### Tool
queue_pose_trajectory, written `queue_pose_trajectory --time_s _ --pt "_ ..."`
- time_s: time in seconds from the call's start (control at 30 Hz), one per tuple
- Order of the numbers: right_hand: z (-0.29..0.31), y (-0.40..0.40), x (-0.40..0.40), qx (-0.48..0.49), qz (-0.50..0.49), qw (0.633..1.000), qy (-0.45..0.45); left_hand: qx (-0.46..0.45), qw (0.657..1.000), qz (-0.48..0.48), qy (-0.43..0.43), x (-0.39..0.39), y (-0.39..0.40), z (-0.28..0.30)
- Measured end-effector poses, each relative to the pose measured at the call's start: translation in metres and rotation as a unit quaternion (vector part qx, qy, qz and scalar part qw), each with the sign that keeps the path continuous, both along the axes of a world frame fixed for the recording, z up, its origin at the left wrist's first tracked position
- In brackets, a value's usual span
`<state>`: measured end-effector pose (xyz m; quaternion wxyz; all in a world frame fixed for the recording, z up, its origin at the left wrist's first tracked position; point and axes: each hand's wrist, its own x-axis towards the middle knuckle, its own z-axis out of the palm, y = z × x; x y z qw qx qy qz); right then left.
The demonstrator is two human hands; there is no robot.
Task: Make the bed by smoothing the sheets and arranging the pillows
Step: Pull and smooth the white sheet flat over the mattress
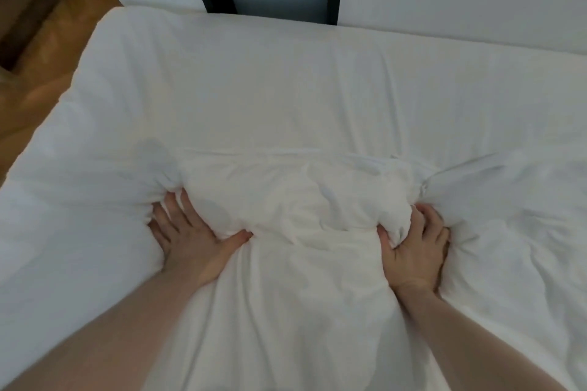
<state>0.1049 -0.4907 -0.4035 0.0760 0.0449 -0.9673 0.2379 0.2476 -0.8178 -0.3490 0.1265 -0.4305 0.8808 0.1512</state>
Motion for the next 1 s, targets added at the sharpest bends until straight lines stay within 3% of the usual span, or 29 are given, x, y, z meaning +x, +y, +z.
queue_pose_trajectory --time_s 0.5,0.73,0.9,1.0 --pt "0.001 0.003 -0.006 -0.012 0.036 0.997 0.06 -0.071 0.995 -0.007 0.073 0.0 -0.002 -0.009" --pt "0.005 0.01 -0.007 -0.018 0.064 0.992 0.105 -0.057 0.997 -0.009 0.052 0.003 -0.009 -0.007" --pt "0.02 0.013 -0.002 0.017 0.082 0.992 0.1 -0.067 0.996 -0.037 0.039 0.005 -0.01 0.001" --pt "0.03 0.016 0.01 0.09 0.093 0.987 0.092 -0.084 0.994 -0.071 0.025 0.01 -0.003 0.015"
